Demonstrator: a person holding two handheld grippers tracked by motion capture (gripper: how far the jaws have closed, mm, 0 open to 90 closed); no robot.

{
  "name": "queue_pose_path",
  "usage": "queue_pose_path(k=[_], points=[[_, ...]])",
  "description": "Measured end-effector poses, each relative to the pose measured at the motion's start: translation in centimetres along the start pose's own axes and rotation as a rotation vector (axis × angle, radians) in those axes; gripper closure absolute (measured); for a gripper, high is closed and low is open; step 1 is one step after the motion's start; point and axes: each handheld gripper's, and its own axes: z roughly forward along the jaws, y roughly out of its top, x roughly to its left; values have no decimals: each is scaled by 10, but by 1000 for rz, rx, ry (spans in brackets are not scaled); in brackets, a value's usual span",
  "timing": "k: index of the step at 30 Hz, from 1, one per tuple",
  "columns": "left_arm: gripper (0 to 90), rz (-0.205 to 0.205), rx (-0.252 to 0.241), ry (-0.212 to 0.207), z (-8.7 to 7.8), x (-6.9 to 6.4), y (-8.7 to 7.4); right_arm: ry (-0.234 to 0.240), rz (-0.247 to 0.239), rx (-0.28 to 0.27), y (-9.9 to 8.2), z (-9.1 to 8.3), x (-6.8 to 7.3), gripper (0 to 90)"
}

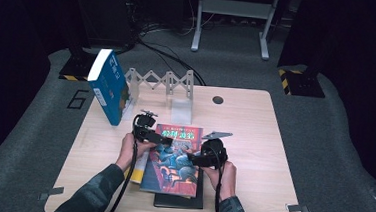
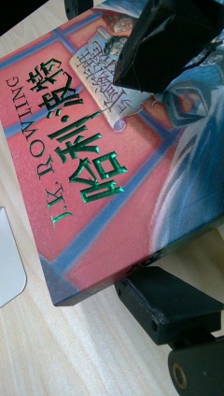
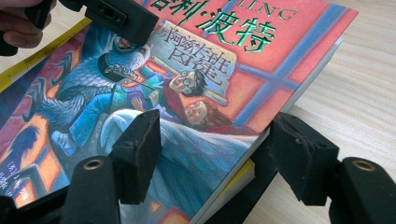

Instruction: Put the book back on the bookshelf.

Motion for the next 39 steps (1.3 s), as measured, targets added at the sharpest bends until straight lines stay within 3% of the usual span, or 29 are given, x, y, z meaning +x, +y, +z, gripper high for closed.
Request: queue_pose_path(k=[10,14,19,23,29,39], points=[[83,-3,16,-25,0,2,0,2,-1,3,1,1,1,343],[129,-10,15,-33,-2,1,1,-2,-7,1,2,2,1,342],[186,15,5,24,-7,-8,3,-6,-11,0,2,2,2,342],[239,70,14,73,-12,-15,7,-9,-2,2,2,2,2,342],[318,118,6,129,-20,-25,12,-13,-11,-1,3,3,2,343],[411,172,14,171,-32,-32,17,-14,-9,0,5,6,4,342]])
